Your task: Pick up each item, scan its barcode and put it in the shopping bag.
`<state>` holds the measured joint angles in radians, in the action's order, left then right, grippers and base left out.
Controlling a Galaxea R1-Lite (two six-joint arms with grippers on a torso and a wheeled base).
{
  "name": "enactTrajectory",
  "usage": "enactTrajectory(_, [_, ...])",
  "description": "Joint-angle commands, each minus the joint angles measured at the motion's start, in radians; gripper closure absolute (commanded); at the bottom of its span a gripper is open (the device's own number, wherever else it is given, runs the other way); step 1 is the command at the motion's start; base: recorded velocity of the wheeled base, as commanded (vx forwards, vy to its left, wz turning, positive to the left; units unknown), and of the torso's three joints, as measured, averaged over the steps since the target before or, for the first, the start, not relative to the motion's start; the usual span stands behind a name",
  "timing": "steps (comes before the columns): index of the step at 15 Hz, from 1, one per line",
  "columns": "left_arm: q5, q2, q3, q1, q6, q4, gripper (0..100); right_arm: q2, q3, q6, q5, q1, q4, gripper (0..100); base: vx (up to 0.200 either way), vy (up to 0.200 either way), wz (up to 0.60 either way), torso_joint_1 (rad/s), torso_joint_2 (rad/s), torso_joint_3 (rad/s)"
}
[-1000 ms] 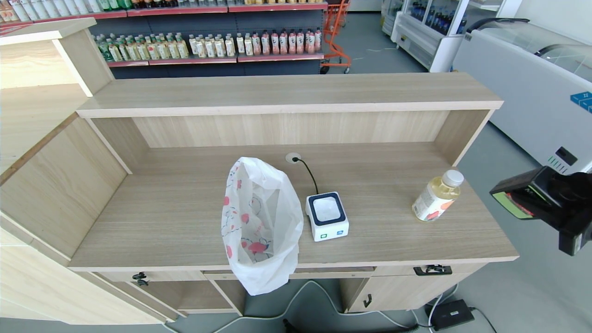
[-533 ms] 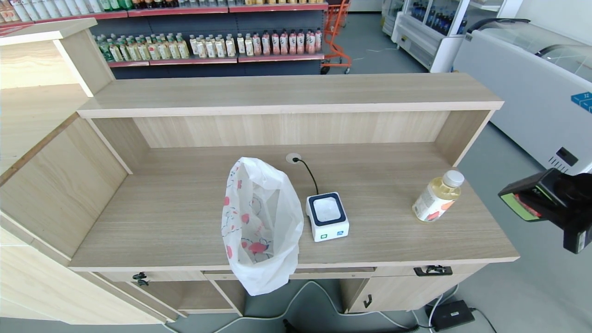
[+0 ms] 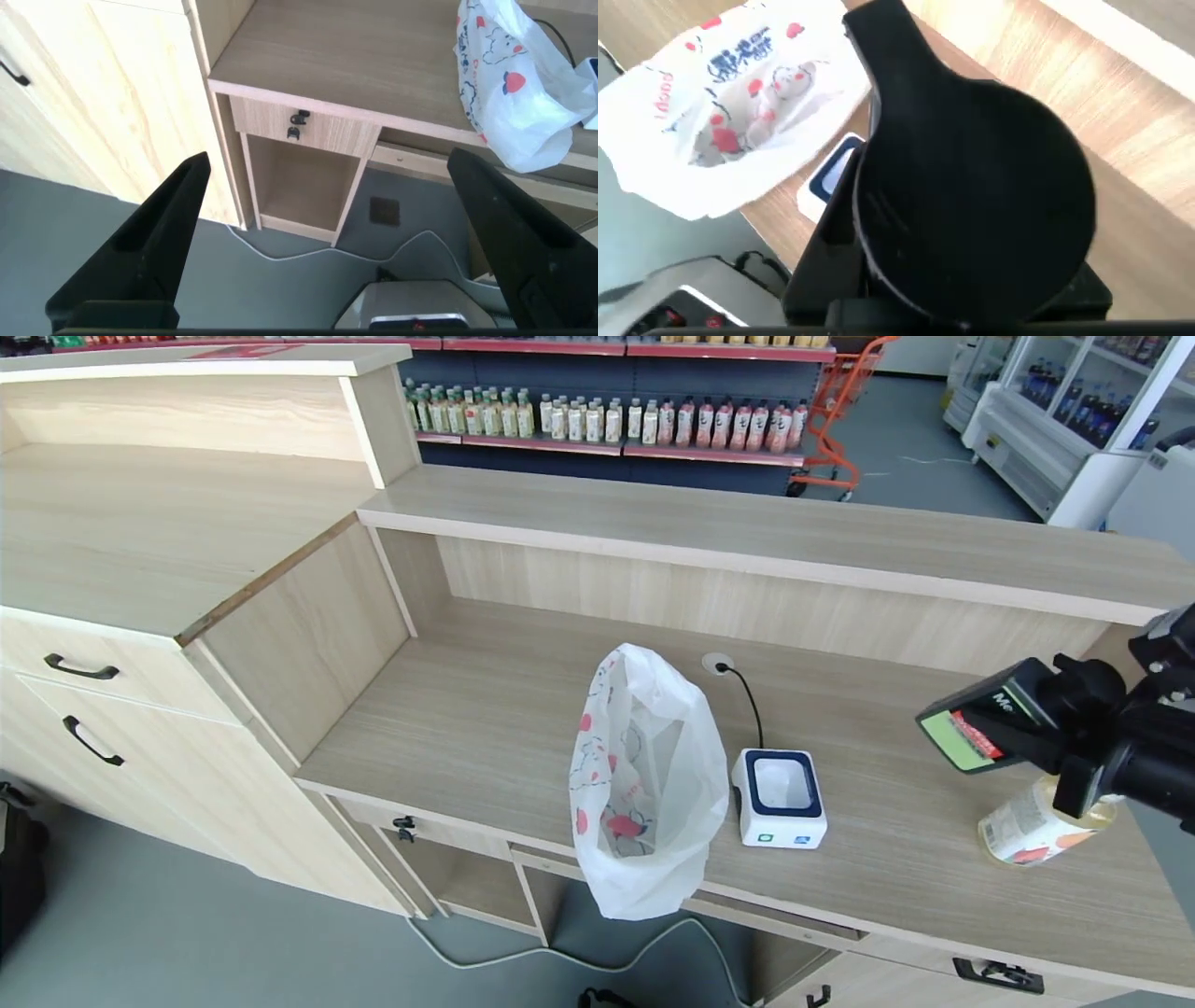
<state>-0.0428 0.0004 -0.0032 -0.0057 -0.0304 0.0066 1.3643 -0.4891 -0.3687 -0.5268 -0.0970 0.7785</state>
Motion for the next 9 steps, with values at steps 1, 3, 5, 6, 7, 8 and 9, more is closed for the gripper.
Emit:
enactTrajectory(1, [0.000,0.000,0.000,0.000,0.000,0.001,0,0.138,-0.055,0.208,0.002,0.060,0.027,100,0.000,0.000,0.00,0.000,0.00,0.000])
enactTrajectory(3, [0.000,0.000,0.000,0.000,0.000,0.000,0,0.213,-0.071,0.433,0.010,0.080,0.042,100,0.000,0.000,0.00,0.000,0.00,0.000])
enactTrajectory(5, [0.001,0.000,0.000,0.000,0.000,0.000,0,0.273,-0.089,0.565,0.011,0.102,0.039,100,0.000,0.000,0.00,0.000,0.00,0.000])
enactTrajectory(6, [0.001,0.000,0.000,0.000,0.000,0.000,0,0.303,-0.100,0.608,0.011,0.109,0.039,100,0.000,0.000,0.00,0.000,0.00,0.000])
enactTrajectory(7, [0.000,0.000,0.000,0.000,0.000,0.000,0,0.329,-0.109,0.610,0.013,0.111,0.038,100,0.000,0.000,0.00,0.000,0.00,0.000])
enactTrajectory(8, [0.000,0.000,0.000,0.000,0.000,0.000,0,0.349,-0.115,0.608,0.013,0.111,0.038,100,0.000,0.000,0.00,0.000,0.00,0.000])
enactTrajectory(9, [0.001,0.000,0.000,0.000,0.000,0.000,0,0.363,-0.117,0.605,0.013,0.111,0.039,100,0.000,0.000,0.00,0.000,0.00,0.000])
